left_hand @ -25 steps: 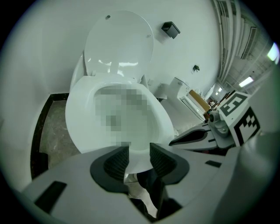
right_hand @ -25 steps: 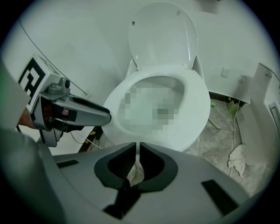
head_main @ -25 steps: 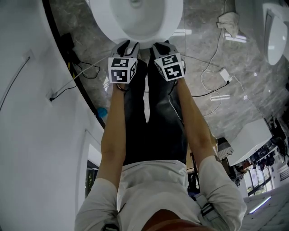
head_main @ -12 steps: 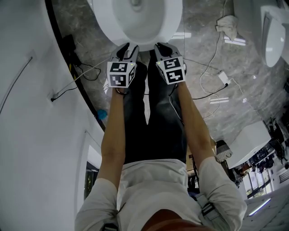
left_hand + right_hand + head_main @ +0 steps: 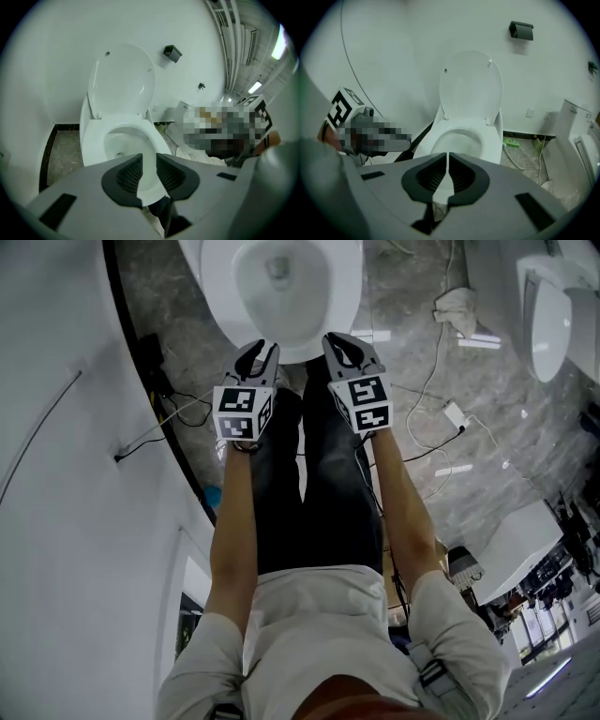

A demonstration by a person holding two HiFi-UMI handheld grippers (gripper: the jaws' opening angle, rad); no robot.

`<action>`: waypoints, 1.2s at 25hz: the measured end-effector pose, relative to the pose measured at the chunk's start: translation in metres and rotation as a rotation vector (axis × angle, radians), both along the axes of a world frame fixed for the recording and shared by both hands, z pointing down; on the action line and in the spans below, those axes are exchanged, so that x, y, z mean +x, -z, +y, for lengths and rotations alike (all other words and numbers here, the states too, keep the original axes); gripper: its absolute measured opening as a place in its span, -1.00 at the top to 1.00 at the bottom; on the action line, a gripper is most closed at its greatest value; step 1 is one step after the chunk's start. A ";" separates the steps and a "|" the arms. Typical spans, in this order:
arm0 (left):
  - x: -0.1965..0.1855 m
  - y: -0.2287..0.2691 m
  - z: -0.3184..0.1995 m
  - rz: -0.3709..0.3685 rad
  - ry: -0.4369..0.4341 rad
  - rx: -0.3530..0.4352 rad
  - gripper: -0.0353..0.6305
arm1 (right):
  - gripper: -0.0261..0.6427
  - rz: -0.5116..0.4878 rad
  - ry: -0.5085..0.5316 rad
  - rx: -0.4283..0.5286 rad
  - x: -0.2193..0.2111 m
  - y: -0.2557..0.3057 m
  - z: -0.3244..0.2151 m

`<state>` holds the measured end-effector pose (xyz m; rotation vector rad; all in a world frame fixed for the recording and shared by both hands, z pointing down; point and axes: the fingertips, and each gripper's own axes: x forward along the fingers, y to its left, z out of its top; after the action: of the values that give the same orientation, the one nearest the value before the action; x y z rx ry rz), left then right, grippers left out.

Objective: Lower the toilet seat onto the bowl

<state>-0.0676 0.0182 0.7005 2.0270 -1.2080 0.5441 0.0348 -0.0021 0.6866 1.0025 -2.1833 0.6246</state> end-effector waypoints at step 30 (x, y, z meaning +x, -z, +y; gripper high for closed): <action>-0.022 0.198 -0.016 -0.030 0.011 0.324 0.82 | 0.86 -0.118 0.023 0.232 -0.012 0.193 -0.005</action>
<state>-0.0892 0.0021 0.5024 2.2847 -1.3979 0.3928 0.0228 -0.0072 0.4935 1.0805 -2.4092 0.4364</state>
